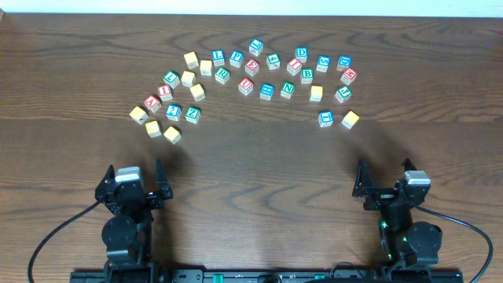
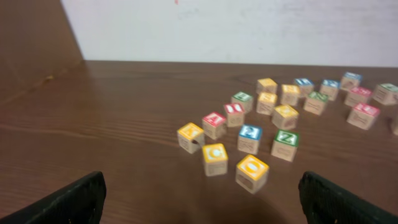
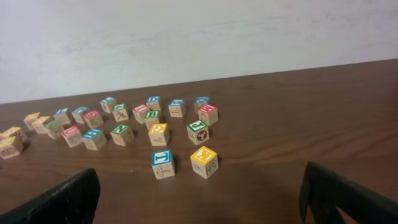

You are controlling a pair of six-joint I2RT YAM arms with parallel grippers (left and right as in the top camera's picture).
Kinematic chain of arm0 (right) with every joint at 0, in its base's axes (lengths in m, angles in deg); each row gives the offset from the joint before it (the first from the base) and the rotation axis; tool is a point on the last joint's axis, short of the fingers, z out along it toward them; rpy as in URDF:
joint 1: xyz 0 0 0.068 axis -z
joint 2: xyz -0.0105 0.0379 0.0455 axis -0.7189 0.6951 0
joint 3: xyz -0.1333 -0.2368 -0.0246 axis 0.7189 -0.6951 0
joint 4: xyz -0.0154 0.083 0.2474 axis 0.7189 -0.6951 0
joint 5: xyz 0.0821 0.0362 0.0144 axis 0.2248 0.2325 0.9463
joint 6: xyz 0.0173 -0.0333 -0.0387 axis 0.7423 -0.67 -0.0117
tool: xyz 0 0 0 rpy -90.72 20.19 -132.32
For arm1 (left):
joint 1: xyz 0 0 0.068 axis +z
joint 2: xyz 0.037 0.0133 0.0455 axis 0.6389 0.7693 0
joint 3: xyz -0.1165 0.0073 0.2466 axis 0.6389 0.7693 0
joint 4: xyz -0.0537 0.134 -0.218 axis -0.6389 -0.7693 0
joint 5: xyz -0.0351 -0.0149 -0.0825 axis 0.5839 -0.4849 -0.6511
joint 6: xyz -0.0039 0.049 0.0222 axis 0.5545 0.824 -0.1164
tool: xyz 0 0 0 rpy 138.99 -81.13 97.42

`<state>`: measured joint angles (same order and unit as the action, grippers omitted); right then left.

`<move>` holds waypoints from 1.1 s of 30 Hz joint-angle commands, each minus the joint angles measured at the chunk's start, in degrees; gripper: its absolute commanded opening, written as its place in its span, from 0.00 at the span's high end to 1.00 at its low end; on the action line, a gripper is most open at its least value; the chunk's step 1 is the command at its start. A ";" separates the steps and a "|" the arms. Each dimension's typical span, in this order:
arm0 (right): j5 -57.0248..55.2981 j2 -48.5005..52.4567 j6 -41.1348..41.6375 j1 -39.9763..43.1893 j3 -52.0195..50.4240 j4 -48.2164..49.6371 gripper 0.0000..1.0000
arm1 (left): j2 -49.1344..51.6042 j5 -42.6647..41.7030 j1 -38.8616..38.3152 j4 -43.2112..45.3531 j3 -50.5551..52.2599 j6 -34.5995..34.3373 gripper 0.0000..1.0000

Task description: Spell out AI2

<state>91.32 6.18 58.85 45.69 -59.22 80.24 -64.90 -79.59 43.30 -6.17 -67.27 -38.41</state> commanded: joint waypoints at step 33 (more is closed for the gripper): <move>5.18 47.74 -5.01 -0.15 61.53 -36.33 0.01 | 75.65 -16.20 0.24 -57.61 -90.09 6.91 0.02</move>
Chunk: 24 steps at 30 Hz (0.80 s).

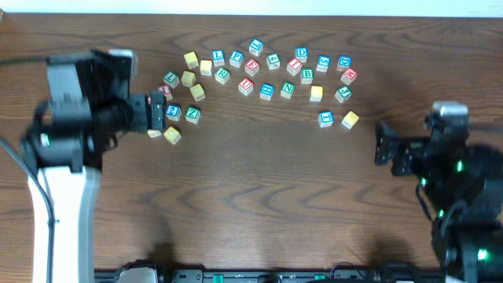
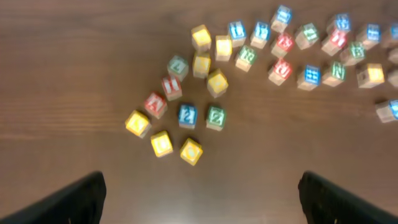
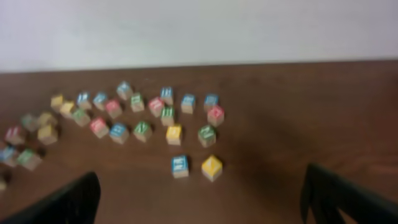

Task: Spell out AI2
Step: 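Reach the left gripper to the red-lettered A block and grasp it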

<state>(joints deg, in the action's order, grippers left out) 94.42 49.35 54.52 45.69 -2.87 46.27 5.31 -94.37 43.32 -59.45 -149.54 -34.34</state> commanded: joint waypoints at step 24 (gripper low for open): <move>5.90 30.58 -0.68 -0.15 22.97 -16.41 0.01 | 32.06 6.95 0.24 -9.35 -24.92 8.57 0.02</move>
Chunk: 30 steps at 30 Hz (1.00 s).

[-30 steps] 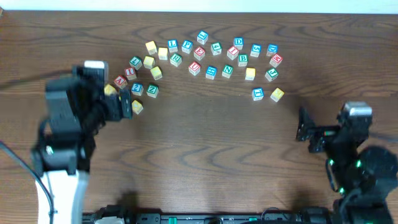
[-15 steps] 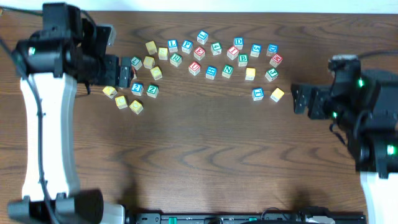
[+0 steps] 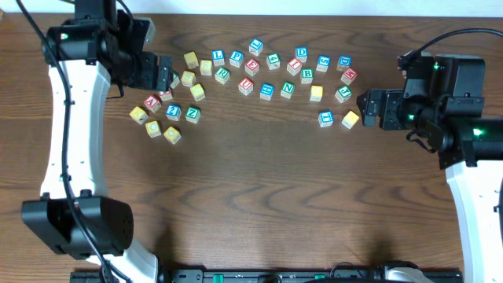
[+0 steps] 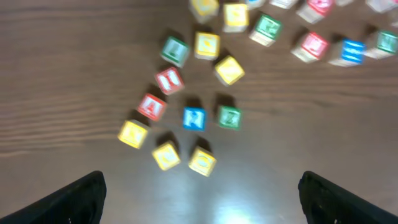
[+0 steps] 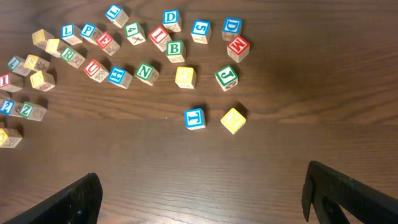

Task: Spell out AI2
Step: 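Reach the left gripper to the red-lettered A block and grasp it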

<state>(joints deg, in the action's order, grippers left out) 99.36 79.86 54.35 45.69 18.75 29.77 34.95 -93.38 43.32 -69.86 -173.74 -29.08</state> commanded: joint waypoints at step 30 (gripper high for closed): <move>0.96 0.09 -0.50 -0.15 1.36 -0.42 0.01 | 24.98 6.78 3.69 7.69 -0.13 16.96 0.42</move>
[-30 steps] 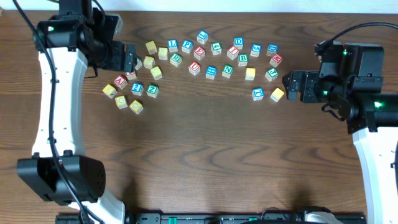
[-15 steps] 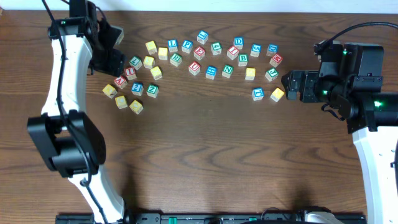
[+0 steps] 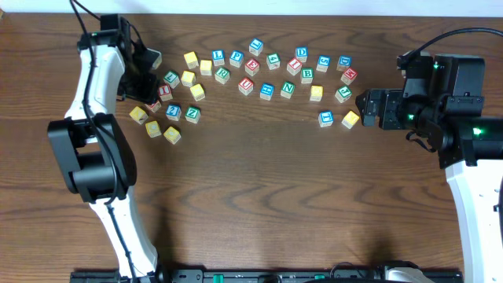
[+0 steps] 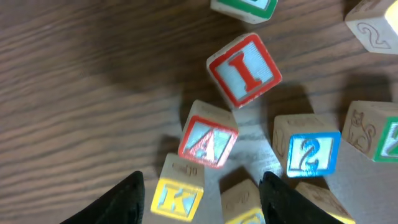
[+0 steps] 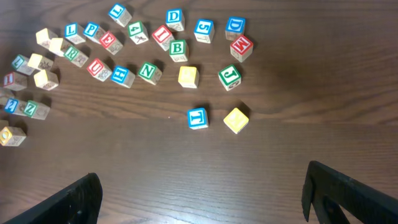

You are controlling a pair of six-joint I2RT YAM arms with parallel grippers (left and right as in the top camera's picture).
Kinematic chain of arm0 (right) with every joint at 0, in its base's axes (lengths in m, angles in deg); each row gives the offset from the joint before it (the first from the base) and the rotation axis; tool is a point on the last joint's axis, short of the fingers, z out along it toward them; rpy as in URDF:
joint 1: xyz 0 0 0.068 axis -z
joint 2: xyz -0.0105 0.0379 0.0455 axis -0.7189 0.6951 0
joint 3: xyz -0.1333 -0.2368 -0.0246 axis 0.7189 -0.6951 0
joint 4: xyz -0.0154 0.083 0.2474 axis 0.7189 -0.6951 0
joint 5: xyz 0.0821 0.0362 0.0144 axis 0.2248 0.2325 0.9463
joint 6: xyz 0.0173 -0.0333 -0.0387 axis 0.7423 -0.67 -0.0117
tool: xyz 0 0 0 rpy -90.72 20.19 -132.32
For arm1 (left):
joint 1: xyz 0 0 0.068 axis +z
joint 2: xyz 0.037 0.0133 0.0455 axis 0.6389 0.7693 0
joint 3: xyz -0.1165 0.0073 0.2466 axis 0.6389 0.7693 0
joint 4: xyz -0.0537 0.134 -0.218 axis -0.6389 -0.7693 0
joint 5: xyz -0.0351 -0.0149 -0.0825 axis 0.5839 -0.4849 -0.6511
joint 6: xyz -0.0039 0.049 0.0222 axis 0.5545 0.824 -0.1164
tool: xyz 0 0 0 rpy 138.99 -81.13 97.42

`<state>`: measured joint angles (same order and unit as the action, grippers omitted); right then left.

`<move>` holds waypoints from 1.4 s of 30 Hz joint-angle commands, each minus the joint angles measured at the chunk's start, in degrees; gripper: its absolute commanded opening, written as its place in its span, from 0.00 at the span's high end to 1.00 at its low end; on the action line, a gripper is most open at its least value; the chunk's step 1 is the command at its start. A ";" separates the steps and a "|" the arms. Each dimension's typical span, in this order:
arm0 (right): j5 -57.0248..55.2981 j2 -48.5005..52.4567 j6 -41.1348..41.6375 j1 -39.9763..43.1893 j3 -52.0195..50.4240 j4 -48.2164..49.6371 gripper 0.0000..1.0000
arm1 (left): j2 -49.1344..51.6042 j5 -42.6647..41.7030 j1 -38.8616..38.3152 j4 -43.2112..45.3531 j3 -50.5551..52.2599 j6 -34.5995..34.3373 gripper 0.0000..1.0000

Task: Spell out AI2
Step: 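Reach the left gripper to the red-lettered A block and grasp it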

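Wooden letter blocks lie in an arc across the table. In the left wrist view the red I block lies at the top, the red A block just below it, and the blue 2 block to the right. My left gripper is open, low over this cluster, its fingertips flanking a yellow K block just short of the A. My right gripper is open and empty, high over the table's right side.
Crowding the A and 2 are a green Z block and yellow blocks. A blue T block and a yellow block lie apart near my right gripper. The rest of the arc runs along the far side.
My left gripper has come down from high above the left cluster to close over the A, I and 2 blocks. It stays open. The right arm has hardly moved.
Both arms were folded at the near edge with grippers open. Then both were raised, the left over the left end of the arc, the right facing its right end. The right then hung near the T block; the left now sits low at the A block.
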<state>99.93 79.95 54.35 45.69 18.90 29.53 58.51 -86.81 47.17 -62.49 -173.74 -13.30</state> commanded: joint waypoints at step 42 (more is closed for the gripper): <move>0.37 0.00 -0.50 -0.15 1.20 0.42 0.01 | 2.51 0.20 -0.31 5.49 0.37 -3.56 0.69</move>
<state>99.93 79.95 54.35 45.69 18.90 29.66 63.69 -86.81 47.00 -56.85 -171.97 -14.26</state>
